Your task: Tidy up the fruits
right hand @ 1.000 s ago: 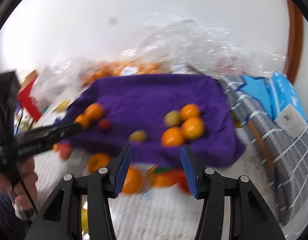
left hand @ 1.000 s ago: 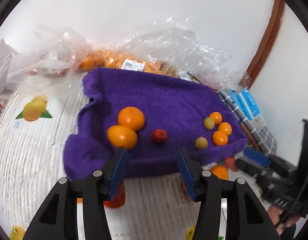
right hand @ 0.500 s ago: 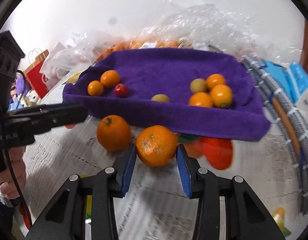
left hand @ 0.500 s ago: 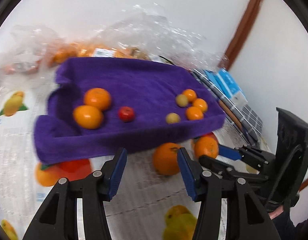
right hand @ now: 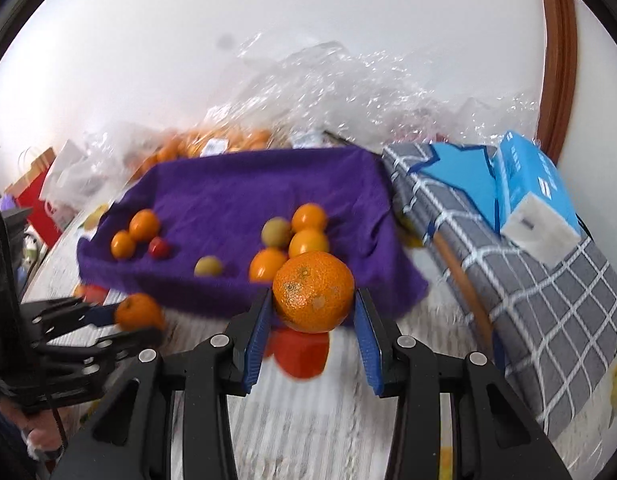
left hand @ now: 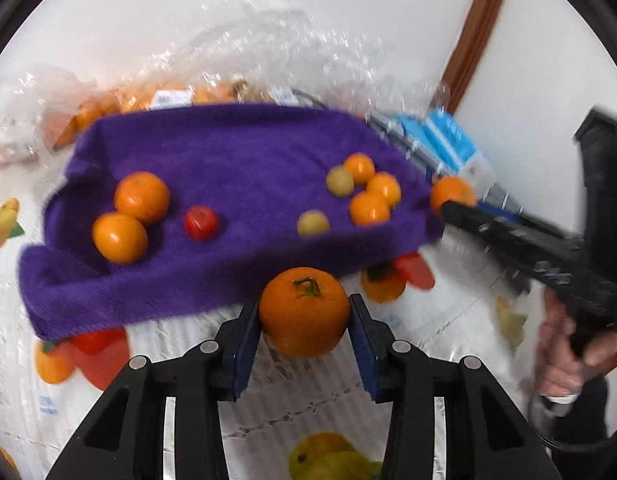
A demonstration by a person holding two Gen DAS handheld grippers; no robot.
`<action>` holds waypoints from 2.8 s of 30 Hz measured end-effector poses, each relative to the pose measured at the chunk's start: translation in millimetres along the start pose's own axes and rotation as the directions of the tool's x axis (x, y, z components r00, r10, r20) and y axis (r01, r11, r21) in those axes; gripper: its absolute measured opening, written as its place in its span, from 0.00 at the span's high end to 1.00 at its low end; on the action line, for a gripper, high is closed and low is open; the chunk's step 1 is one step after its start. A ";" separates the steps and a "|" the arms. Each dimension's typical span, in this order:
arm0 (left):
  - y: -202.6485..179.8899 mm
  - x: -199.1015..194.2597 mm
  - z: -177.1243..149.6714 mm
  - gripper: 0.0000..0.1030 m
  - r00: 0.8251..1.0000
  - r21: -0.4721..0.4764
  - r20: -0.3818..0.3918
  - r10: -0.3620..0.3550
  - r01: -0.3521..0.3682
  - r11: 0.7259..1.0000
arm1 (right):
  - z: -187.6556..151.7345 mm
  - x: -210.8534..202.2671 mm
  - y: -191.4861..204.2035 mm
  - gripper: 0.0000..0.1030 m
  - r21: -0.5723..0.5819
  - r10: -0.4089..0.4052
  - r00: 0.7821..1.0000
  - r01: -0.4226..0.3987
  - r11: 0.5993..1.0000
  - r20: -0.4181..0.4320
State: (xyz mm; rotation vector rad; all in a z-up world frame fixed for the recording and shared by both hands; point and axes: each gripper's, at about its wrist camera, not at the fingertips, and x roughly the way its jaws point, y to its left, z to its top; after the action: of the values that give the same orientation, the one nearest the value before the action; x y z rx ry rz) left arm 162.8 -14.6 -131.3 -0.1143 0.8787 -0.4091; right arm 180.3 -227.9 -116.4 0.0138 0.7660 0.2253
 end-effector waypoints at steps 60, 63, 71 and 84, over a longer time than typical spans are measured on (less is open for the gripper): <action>-89.2 -206.0 -39.7 0.14 0.883 -0.107 0.296 0.363 -0.347 0.932 | -48.3 -236.8 69.1 0.07 0.078 -0.145 0.970 0.132 0.988 0.193; -89.6 -207.9 -40.8 0.14 0.878 -0.115 0.299 0.373 -0.355 0.928 | -50.3 -236.9 68.6 0.07 0.078 -0.144 0.971 0.131 0.988 0.194; -92.0 -207.6 -40.6 0.14 0.879 -0.115 0.294 0.375 -0.357 0.927 | -51.0 -237.1 65.3 0.07 0.091 -0.150 0.971 0.135 0.987 0.185; -87.5 -212.6 -39.1 0.14 0.871 -0.118 0.299 0.389 -0.371 0.921 | -51.1 -235.8 63.8 0.07 0.093 -0.150 0.972 0.135 0.986 0.180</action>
State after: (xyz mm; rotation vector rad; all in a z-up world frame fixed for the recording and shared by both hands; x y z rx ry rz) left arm -13.9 -8.4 20.7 -0.0538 0.5736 0.0090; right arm -31.9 -218.0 14.4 0.0547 0.5855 0.0547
